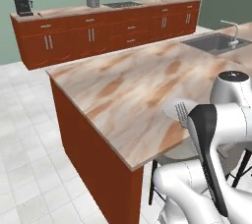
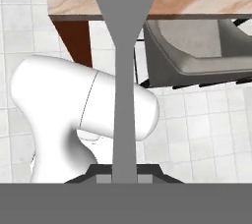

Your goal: Take the fork and place it on the left side of the plate. Then take the spoon and place it on the right side of the plate. Make sure they're directly next to the plate.

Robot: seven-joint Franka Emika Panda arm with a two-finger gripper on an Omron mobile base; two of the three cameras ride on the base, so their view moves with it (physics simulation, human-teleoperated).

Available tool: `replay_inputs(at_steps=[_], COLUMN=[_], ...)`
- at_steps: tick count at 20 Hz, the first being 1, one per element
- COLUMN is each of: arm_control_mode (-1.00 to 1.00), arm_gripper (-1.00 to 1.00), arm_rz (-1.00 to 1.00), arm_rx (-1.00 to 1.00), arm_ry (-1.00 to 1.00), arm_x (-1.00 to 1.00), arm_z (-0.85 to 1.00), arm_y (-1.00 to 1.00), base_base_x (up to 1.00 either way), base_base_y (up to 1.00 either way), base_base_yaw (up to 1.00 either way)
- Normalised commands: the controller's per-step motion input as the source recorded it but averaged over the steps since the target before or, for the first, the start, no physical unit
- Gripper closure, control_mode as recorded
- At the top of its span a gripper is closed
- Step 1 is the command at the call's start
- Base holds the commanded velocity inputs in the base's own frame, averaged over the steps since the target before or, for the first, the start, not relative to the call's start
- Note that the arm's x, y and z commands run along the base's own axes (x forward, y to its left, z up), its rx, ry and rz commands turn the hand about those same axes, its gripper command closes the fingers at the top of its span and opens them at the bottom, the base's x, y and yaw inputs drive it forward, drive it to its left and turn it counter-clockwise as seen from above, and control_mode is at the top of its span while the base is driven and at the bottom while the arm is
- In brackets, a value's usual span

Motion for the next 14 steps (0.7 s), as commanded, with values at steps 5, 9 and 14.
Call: replay_inputs(at_steps=[5, 9, 14], arm_control_mode=[1.0, 1.0, -1.0], arm_gripper=[1.0, 1.0, 1.0], arm_rz=[0.0, 0.0, 0.04], arm_rx=[0.0, 0.0, 0.03], arm_ry=[0.0, 0.0, 0.02], arm_x=[0.0, 0.0, 0.2], arm_z=[0.0, 0.0, 0.0], arm_y=[0.0, 0.0, -0.11], base_base_x=[0.21, 0.31, 0.74], base_base_y=[-0.68, -0.67, -0.41], base_base_yaw=[0.39, 0.36, 0.2])
